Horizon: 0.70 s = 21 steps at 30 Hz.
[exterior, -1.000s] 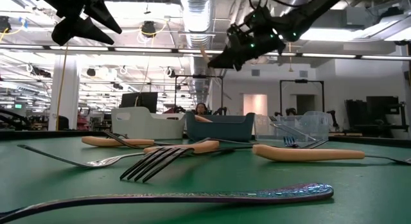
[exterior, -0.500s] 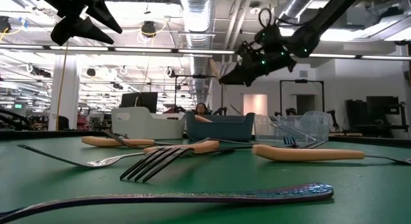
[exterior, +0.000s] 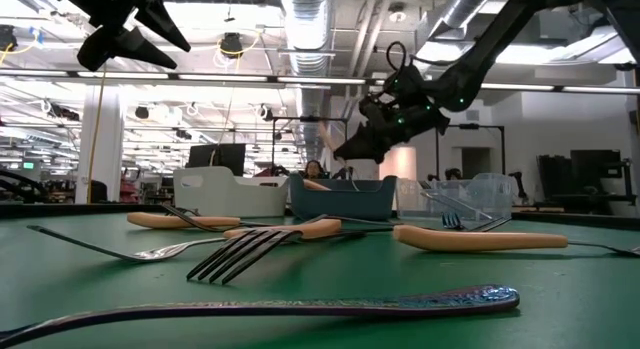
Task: Sort silverware by color (type)
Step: Put the yellow fork into the blue bin
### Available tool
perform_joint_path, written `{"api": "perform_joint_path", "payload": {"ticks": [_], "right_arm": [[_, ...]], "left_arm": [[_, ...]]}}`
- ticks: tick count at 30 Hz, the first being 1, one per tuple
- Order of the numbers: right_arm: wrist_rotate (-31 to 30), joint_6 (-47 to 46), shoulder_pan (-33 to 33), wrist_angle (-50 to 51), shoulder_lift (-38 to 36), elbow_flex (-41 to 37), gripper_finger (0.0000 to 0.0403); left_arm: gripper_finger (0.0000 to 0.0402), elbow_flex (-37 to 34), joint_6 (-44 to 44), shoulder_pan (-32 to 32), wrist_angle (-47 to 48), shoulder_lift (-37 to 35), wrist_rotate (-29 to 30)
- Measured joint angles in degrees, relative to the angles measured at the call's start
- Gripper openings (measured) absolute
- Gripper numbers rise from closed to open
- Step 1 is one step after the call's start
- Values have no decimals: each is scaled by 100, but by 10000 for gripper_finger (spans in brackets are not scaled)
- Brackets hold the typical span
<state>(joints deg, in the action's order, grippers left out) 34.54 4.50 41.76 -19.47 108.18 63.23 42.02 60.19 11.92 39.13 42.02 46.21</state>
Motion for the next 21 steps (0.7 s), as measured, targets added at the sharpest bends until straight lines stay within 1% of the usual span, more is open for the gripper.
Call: {"api": "perform_joint_path", "payload": {"ticks": [7,12,15,18,21], "right_arm": [[-235,223,9,492,-2,1,50],[-613,579,-53,823,-7,3,61],[-654,604,-57,839,-7,3,71],[-869,589,-52,831,-7,3,81],[-890,612,-48,826,-7,3,91]], "left_arm": [[162,0,34,0,2,0,99],[162,-1,34,0,4,-1,102],[162,0,34,0,4,0,102],[162,0,34,0,4,0,100],[162,0,33,0,4,0,81]]}}
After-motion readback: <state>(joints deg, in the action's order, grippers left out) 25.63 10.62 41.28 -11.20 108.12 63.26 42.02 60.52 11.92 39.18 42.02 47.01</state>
